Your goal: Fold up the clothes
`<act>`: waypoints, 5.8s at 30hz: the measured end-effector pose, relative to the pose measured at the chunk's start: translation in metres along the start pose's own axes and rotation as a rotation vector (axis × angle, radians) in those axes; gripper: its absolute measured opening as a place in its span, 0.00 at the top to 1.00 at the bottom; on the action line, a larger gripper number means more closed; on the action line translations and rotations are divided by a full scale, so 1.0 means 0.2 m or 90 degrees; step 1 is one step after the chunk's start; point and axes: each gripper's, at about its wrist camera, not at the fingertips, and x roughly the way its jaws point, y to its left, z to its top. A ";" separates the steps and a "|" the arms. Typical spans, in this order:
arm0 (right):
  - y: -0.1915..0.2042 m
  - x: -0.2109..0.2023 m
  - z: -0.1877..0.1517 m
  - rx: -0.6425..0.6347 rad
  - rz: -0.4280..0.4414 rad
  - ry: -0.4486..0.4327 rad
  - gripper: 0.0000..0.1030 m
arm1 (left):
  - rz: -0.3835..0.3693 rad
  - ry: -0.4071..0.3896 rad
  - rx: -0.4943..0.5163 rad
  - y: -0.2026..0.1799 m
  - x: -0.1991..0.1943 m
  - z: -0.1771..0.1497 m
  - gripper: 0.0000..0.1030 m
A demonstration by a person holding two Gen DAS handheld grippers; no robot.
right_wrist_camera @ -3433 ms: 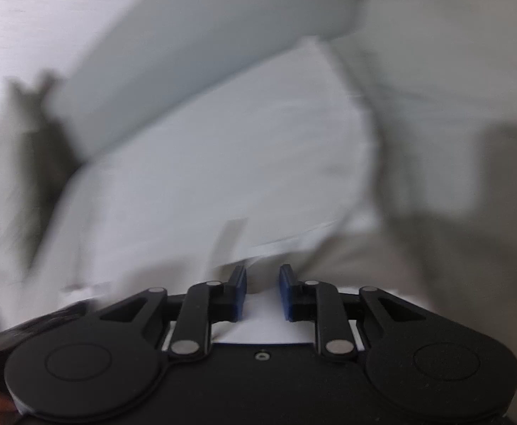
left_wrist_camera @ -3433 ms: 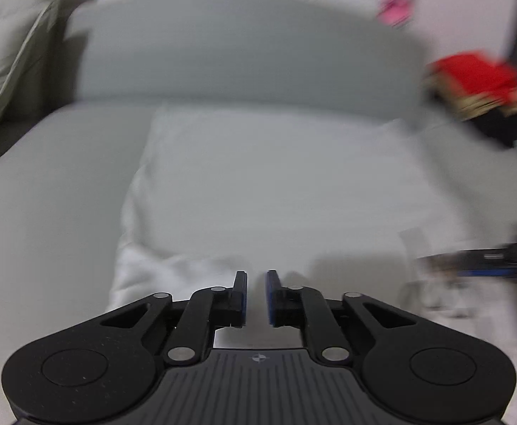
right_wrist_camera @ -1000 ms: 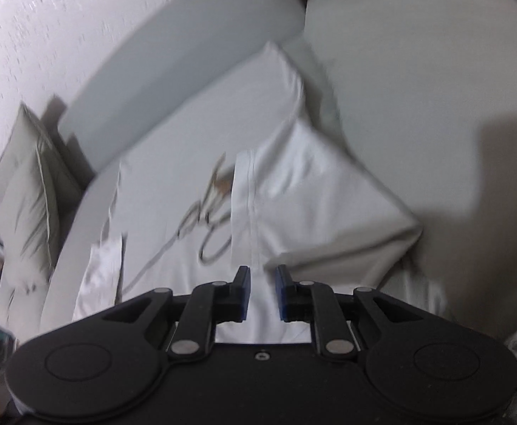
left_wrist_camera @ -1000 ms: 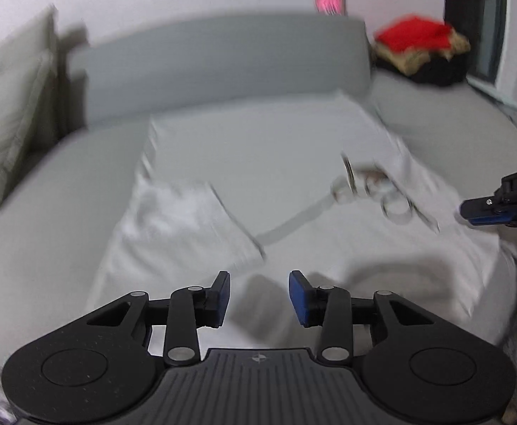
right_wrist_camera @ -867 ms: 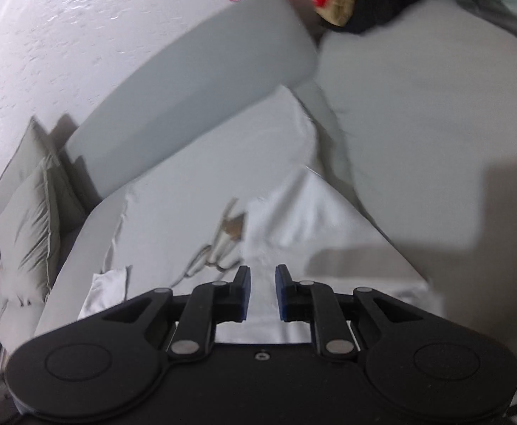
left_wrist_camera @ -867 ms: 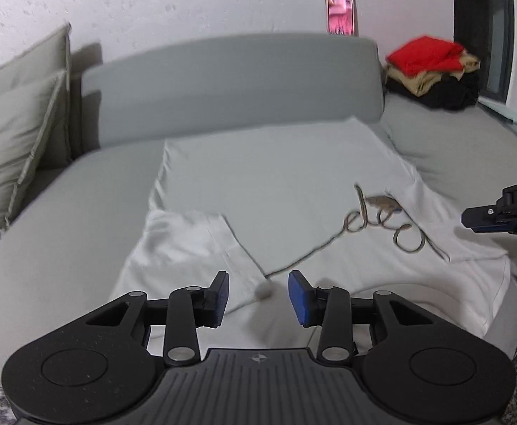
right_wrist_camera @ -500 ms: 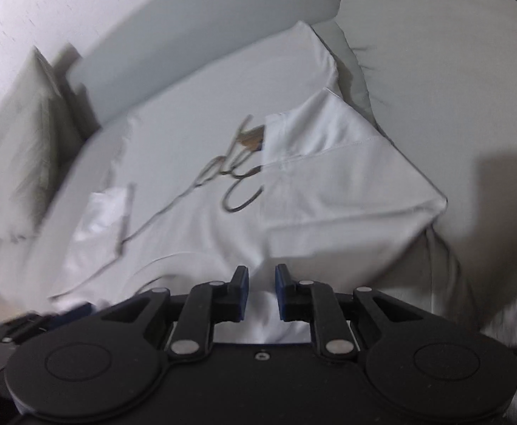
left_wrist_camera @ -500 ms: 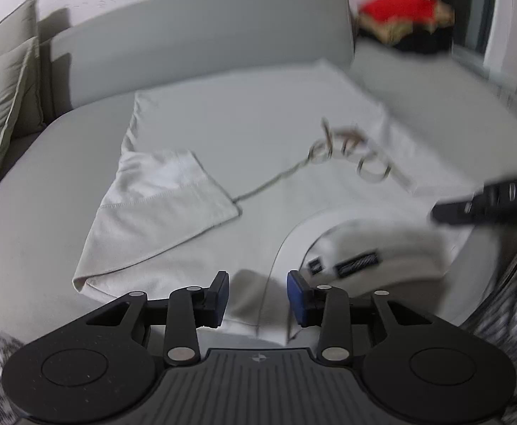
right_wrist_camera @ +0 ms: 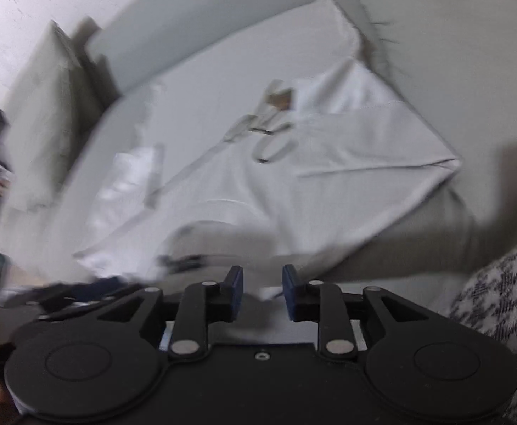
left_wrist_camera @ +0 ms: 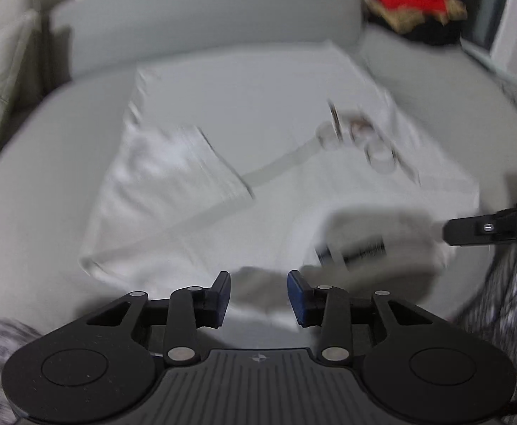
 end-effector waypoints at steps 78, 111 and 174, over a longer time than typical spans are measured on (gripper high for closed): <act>-0.44 1.39 1.68 0.031 -0.045 -0.203 1.00 | 0.177 -0.078 -0.094 0.72 1.47 1.37 0.54; -0.39 1.52 1.67 0.044 -0.017 -0.327 0.95 | 0.077 -0.202 -0.200 1.10 1.37 1.40 0.99; -0.27 0.52 0.53 0.041 -0.096 -0.013 0.73 | 0.093 -0.069 0.070 0.13 0.33 0.31 0.66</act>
